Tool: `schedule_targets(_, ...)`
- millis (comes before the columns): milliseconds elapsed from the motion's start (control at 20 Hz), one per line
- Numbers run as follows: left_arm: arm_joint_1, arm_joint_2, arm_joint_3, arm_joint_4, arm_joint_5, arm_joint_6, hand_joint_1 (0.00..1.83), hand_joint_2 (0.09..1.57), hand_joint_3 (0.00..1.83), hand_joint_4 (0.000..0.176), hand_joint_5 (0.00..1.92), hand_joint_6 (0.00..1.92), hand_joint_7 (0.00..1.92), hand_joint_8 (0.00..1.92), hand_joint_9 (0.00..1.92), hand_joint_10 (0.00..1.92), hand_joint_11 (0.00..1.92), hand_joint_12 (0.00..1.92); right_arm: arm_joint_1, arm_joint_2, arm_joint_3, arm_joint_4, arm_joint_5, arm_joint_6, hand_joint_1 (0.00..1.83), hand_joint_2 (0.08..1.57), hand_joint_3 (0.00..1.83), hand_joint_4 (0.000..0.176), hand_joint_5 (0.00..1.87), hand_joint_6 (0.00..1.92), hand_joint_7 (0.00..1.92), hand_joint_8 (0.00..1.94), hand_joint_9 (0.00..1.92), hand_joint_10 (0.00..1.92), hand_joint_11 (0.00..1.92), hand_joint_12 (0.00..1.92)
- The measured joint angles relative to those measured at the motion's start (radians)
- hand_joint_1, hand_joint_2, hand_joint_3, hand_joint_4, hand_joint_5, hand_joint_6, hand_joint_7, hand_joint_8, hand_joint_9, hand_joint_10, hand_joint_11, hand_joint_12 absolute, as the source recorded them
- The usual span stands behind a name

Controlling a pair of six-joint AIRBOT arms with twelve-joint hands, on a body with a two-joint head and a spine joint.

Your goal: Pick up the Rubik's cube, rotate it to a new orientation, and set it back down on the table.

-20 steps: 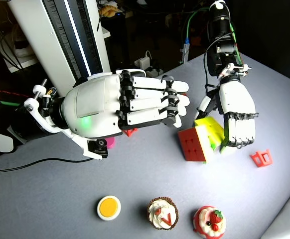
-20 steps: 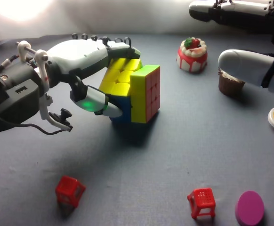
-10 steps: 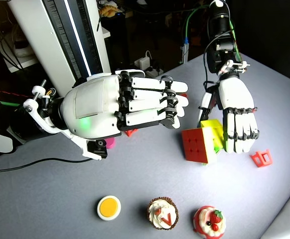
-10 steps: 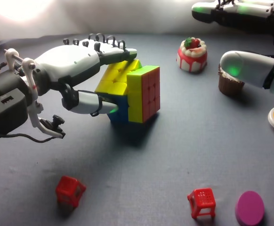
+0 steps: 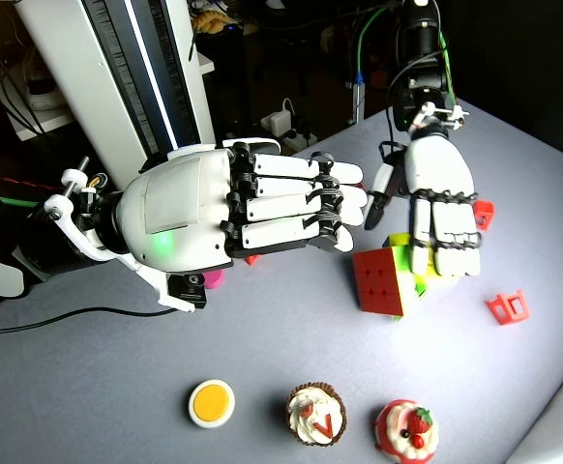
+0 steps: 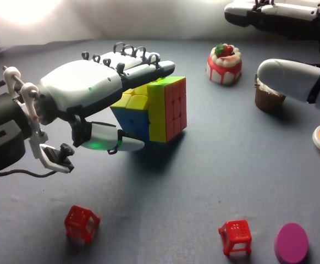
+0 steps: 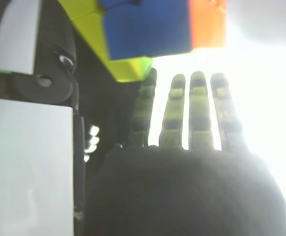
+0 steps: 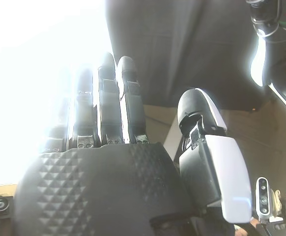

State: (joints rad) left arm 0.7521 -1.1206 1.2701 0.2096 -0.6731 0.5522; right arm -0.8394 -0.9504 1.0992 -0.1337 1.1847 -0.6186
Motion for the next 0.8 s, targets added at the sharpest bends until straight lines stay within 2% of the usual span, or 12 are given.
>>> schedule_targets(50, 0.000, 0.006, -0.002, 0.030, 0.006, -0.009, 0.79, 1.09, 0.01, 0.081, 0.05, 0.00, 0.00, 0.00, 0.00, 0.00, 0.00, 0.00, 0.000, 0.000, 0.000, 0.000, 0.000, 0.000, 0.00, 1.34, 0.00, 0.000, 0.43, 0.00, 0.43, 0.00, 0.09, 0.82, 0.00, 1.27)
schedule_targets(100, 0.003, 0.014, -0.009, 0.039, 0.010, -0.014, 0.76, 1.11, 0.01, 0.084, 0.01, 0.00, 0.00, 0.00, 0.00, 0.00, 0.00, 0.00, 0.000, 0.000, 0.000, 0.000, 0.000, 0.000, 0.00, 1.34, 0.00, 0.000, 0.43, 0.00, 0.44, 0.00, 0.08, 0.84, 0.00, 1.30)
schedule_targets(150, 0.005, 0.027, -0.021, 0.062, 0.016, -0.019, 0.59, 1.14, 0.03, 0.068, 0.00, 0.00, 0.00, 0.00, 0.00, 0.00, 0.00, 0.00, 0.000, 0.000, 0.000, 0.000, 0.000, 0.000, 0.00, 1.34, 0.00, 0.000, 0.44, 0.00, 0.43, 0.00, 0.07, 0.83, 0.00, 1.28)
schedule_targets(200, 0.006, 0.035, -0.032, 0.085, 0.025, -0.020, 0.48, 1.17, 0.03, 0.067, 0.00, 0.00, 0.00, 0.00, 0.00, 0.00, 0.00, 0.00, 0.000, 0.000, 0.000, 0.002, -0.001, 0.000, 0.00, 1.34, 0.00, 0.000, 0.44, 0.00, 0.43, 0.00, 0.07, 0.83, 0.00, 1.28)
schedule_targets(250, 0.009, 0.045, -0.042, 0.110, 0.032, -0.024, 0.36, 1.19, 0.04, 0.082, 0.00, 0.00, 0.00, 0.00, 0.00, 0.00, 0.00, 0.00, 0.000, 0.000, 0.000, 0.002, 0.000, 0.000, 0.00, 1.34, 0.00, 0.000, 0.44, 0.00, 0.44, 0.00, 0.08, 0.84, 0.00, 1.30)
schedule_targets(300, 0.013, 0.053, -0.052, 0.135, 0.041, -0.032, 0.30, 1.21, 0.04, 0.047, 0.00, 0.00, 0.00, 0.00, 0.00, 0.00, 0.00, 0.00, 0.000, 0.000, 0.000, 0.002, 0.000, 0.000, 0.00, 1.32, 0.00, 0.000, 0.43, 0.00, 0.41, 0.00, 0.08, 0.80, 0.00, 1.30)
schedule_targets(350, 0.013, 0.053, -0.052, 0.167, 0.044, -0.048, 0.25, 1.21, 0.03, 0.043, 0.00, 0.00, 0.00, 0.00, 0.00, 0.00, 0.00, 0.00, 0.000, 0.000, 0.000, 0.003, 0.000, 0.000, 0.00, 1.32, 0.00, 0.000, 0.42, 0.00, 0.40, 0.00, 0.08, 0.76, 0.00, 1.27)
schedule_targets(500, 0.013, 0.053, -0.052, 0.243, 0.051, -0.106, 0.25, 1.22, 0.03, 0.031, 0.00, 0.00, 0.00, 0.00, 0.00, 0.00, 0.00, 0.00, 0.000, 0.000, 0.000, 0.003, 0.000, 0.000, 0.00, 1.32, 0.00, 0.000, 0.42, 0.00, 0.40, 0.00, 0.08, 0.75, 0.00, 1.26)
schedule_targets(550, 0.013, 0.054, -0.054, 0.266, 0.055, -0.117, 0.18, 1.24, 0.03, 0.006, 0.00, 0.00, 0.00, 0.00, 0.00, 0.00, 0.00, 0.00, -0.001, 0.000, 0.000, 0.003, 0.000, 0.000, 0.00, 1.33, 0.00, 0.000, 0.42, 0.00, 0.42, 0.01, 0.09, 0.81, 0.00, 1.33)
schedule_targets(600, 0.013, 0.059, -0.060, 0.283, 0.060, -0.129, 0.18, 1.24, 0.03, 0.006, 0.00, 0.00, 0.00, 0.00, 0.00, 0.00, 0.00, 0.00, -0.001, 0.000, 0.000, 0.003, 0.000, 0.000, 0.00, 1.33, 0.00, 0.000, 0.42, 0.00, 0.42, 0.01, 0.09, 0.81, 0.00, 1.33)
schedule_targets(650, 0.013, 0.060, -0.060, 0.321, 0.068, -0.141, 0.06, 1.28, 0.04, 0.000, 0.00, 0.00, 0.00, 0.00, 0.00, 0.00, 0.00, 0.00, -0.001, 0.000, 0.000, 0.002, 0.000, 0.000, 0.00, 1.31, 0.00, 0.000, 0.41, 0.00, 0.41, 0.00, 0.05, 0.85, 0.00, 1.34)
schedule_targets(800, 0.020, 0.060, -0.065, 0.420, 0.098, -0.204, 0.00, 1.26, 0.02, 0.000, 0.00, 0.00, 0.00, 0.00, 0.00, 0.00, 0.00, 0.00, -0.001, 0.000, 0.000, 0.003, 0.000, 0.000, 0.00, 1.32, 0.00, 0.000, 0.41, 0.00, 0.40, 0.00, 0.04, 0.85, 0.00, 1.31)
